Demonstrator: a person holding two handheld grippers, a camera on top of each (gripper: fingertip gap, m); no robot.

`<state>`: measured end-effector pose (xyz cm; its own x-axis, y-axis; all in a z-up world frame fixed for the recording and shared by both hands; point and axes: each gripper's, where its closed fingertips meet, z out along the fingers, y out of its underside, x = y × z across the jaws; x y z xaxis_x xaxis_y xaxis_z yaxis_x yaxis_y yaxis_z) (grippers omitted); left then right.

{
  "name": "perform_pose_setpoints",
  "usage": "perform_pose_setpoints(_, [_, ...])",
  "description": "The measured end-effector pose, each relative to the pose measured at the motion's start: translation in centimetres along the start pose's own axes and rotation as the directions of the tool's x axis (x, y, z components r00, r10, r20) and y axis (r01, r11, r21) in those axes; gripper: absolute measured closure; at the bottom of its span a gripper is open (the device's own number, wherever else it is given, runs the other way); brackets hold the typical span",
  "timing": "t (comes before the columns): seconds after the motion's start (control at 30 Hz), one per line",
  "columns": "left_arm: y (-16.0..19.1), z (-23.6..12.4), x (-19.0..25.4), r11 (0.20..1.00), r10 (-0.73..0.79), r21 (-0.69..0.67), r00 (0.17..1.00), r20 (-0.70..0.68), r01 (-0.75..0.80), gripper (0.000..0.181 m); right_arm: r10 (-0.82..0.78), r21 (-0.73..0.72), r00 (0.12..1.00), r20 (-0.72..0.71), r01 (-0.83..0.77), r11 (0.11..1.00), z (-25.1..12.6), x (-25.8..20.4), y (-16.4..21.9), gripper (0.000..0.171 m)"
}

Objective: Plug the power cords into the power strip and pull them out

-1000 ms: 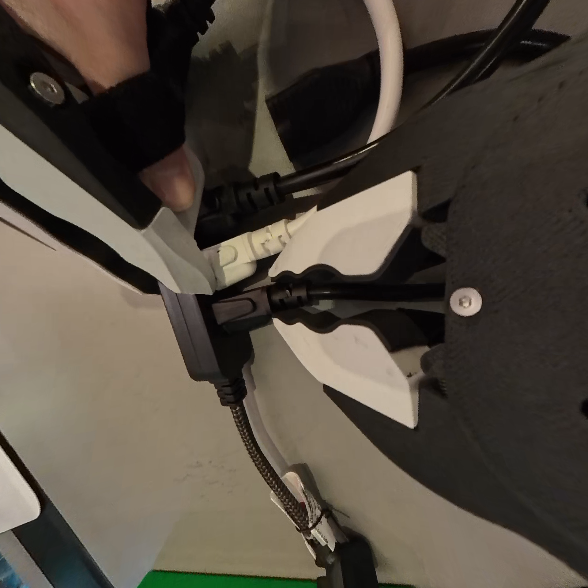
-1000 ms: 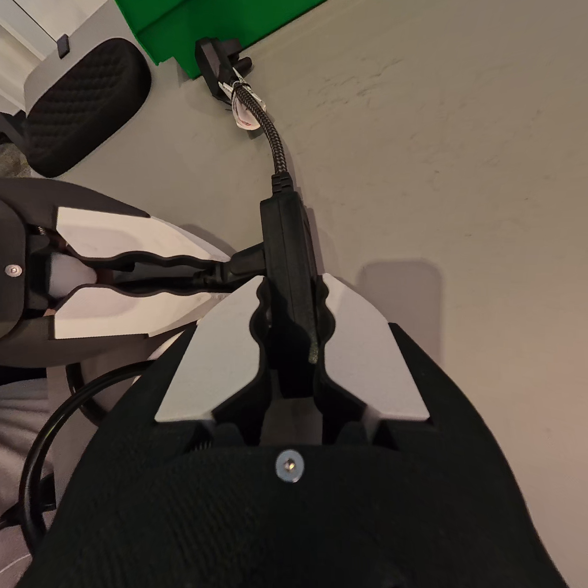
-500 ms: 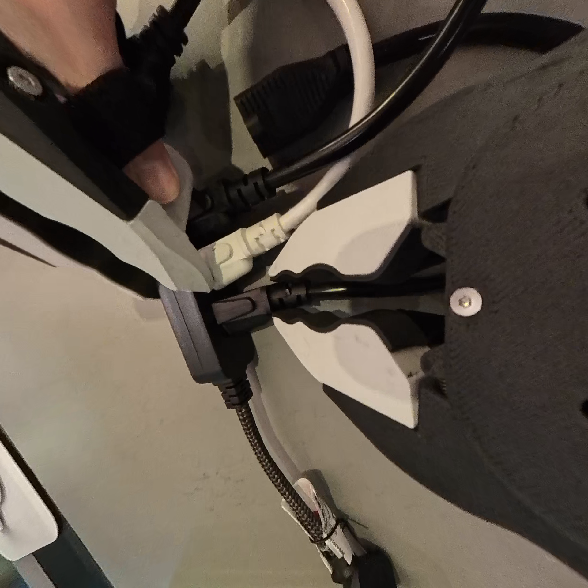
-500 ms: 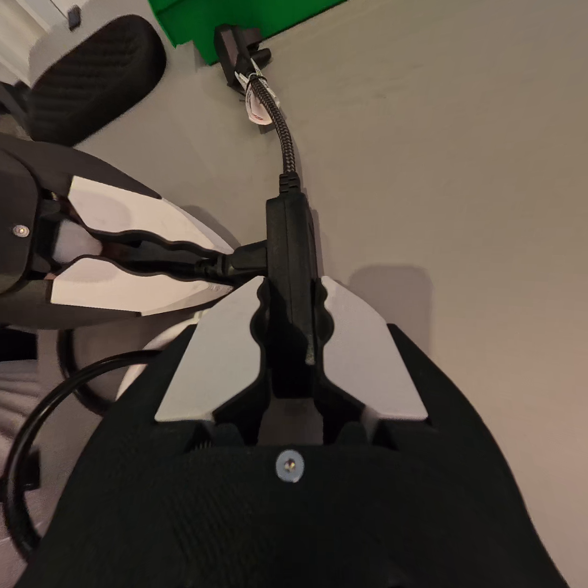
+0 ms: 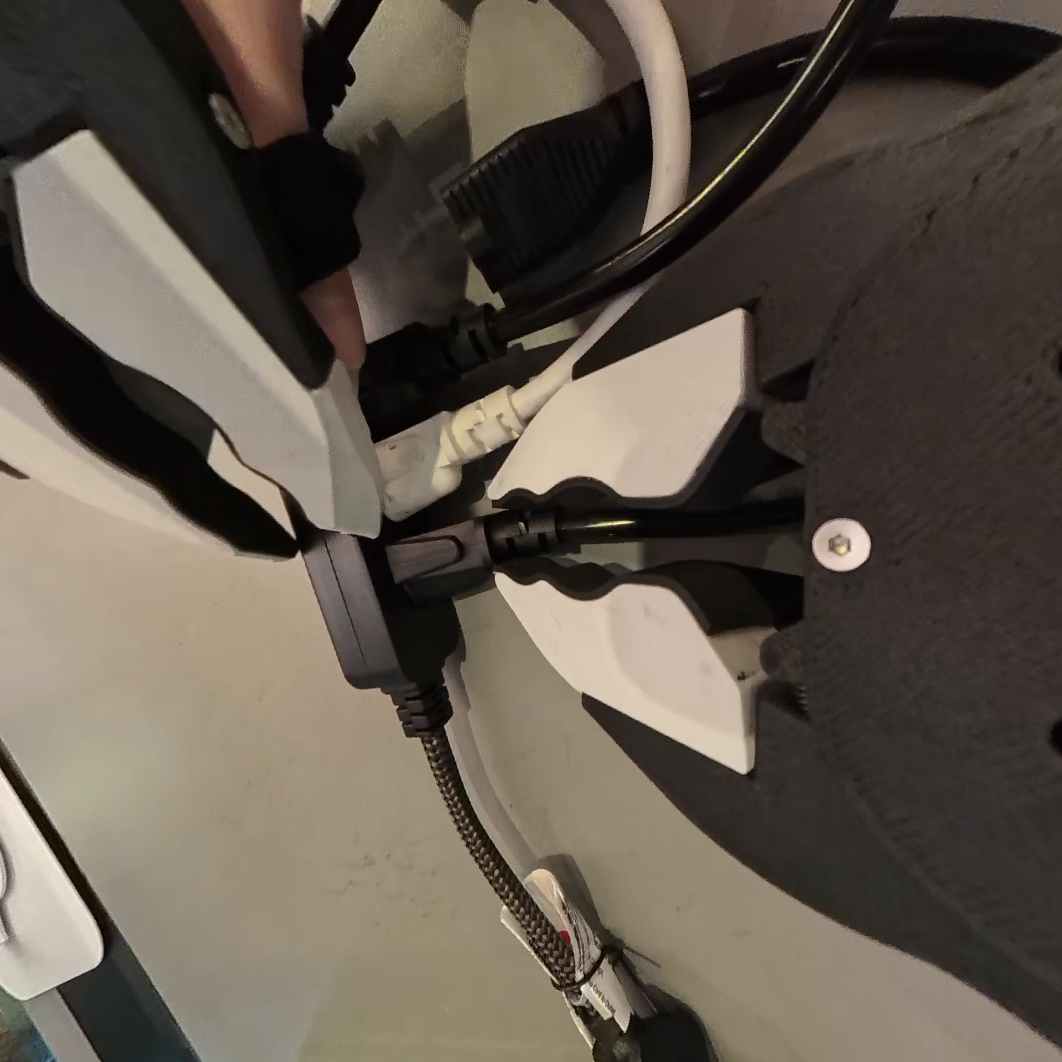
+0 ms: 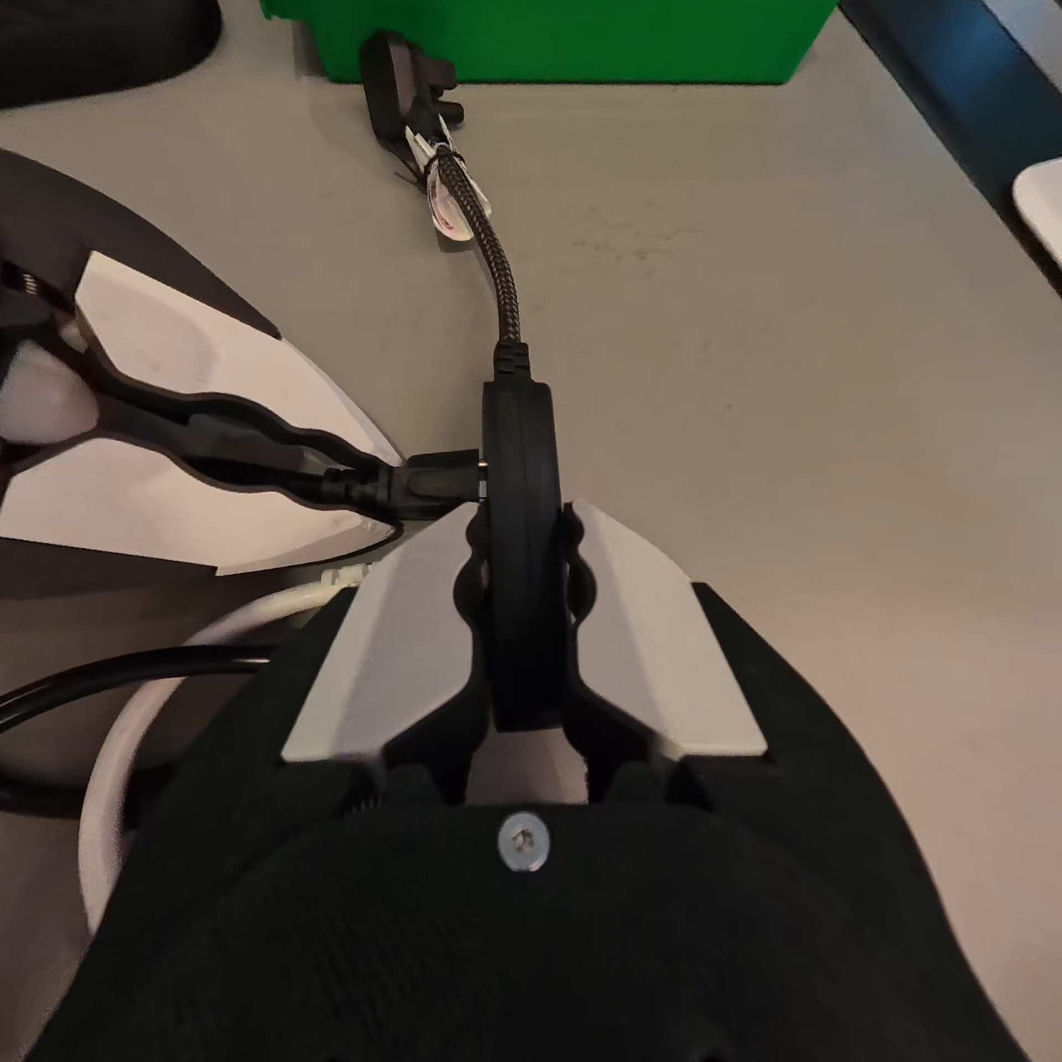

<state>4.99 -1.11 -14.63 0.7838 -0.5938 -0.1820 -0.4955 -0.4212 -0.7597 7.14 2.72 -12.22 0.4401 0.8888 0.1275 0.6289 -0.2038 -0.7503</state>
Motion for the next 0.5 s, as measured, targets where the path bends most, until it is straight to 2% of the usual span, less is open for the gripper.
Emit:
perform_pose_setpoints(0.03, [0.0, 0.0, 0.0, 1.0, 0.002, 0.0, 1.0, 0.0, -0.002, 0.166, -0.047, -0.001, 0.998, -0.028, 0.047, 0.999, -0.1, -0.1, -0.1, 0.146])
perform_pose_setpoints(0.17, [0.0, 0.1, 0.2, 0.999, -0.036, -0.004, 0.998, -0.052, 0.036, 0.164, -0.329, 0.008, 0.935, -0.134, 0.333, 0.943, -0.3, -1.4, -0.6, 0.169])
perform_pose_setpoints(0.3, [0.3, 0.3, 0.3, 0.998, -0.054, -0.032, 0.996, -0.078, 0.051, 0.164, -0.674, -0.053, 0.7, -0.238, 0.683, 0.728, -0.4, -2.1, -0.7, 0.17])
perform_pose_setpoints(0.33, [0.3, 0.4, 0.3, 0.998, -0.063, -0.035, 0.994, -0.089, 0.06, 0.164, -0.705, -0.087, 0.669, -0.235, 0.708, 0.701, -0.3, -1.8, -0.5, 0.169])
perform_pose_setpoints(0.43, [0.4, 0.5, 0.3, 0.996, -0.087, -0.046, 0.991, -0.102, 0.083, 0.164, -0.68, -0.124, 0.71, -0.182, 0.669, 0.733, 0.1, -1.5, -0.3, 0.171])
perform_pose_setpoints(0.5, [0.4, 0.5, 0.3, 0.996, -0.085, -0.047, 0.992, -0.095, 0.081, 0.165, -0.69, -0.16, 0.706, -0.16, 0.671, 0.724, 0.4, -1.4, -0.2, 0.17])
